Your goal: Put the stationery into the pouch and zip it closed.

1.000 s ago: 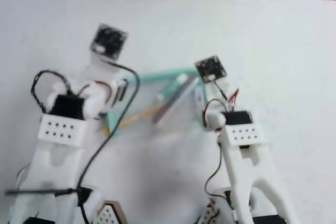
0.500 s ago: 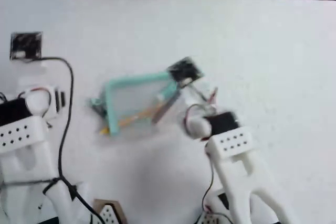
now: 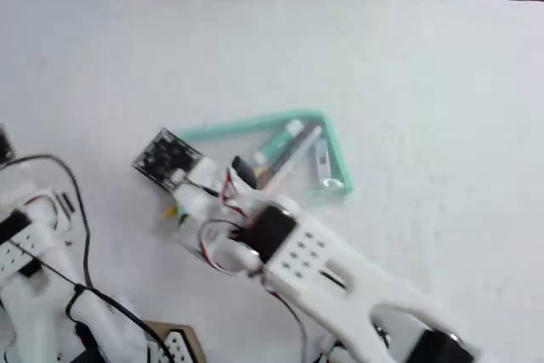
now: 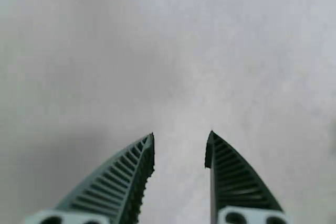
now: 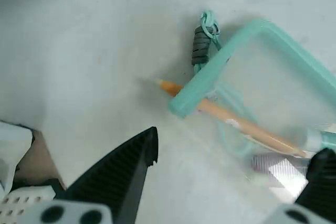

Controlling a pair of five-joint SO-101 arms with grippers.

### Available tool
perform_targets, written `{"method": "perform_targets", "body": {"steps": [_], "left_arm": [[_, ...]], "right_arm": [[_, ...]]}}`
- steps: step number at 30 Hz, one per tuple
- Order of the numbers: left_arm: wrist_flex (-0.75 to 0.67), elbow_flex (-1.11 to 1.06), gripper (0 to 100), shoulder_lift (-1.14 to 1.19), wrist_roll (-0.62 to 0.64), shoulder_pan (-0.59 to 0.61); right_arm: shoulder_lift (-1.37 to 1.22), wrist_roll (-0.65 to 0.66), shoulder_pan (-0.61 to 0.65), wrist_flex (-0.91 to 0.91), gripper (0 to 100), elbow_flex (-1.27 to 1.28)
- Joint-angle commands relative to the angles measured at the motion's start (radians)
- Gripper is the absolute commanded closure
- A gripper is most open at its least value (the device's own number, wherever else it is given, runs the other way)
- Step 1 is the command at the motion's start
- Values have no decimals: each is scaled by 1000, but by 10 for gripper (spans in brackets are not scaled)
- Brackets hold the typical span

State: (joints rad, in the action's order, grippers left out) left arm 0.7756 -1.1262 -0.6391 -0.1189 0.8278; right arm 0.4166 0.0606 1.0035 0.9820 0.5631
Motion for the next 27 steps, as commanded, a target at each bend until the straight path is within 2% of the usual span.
{"method": "perform_targets", "body": {"steps": [1,8,17,20,24,27], "left_arm": [[-83,-37,823,-8,-11,35],[-103,-41,827,-4,-5,58],[-103,-41,827,-2,-5,53],[-103,-41,827,-2,-5,51],[-103,-43,827,-2,-5,33],[-103,-43,827,-1,-6,16]], "right_arm": [[-154,-43,15,-73,567,-107],[-455,-135,21,-102,567,-324],[-713,-130,-13,-99,567,-514],[-725,-29,-50,-101,567,-522],[-728,249,-62,-104,567,-505],[-728,321,-76,-131,568,-496]]}}
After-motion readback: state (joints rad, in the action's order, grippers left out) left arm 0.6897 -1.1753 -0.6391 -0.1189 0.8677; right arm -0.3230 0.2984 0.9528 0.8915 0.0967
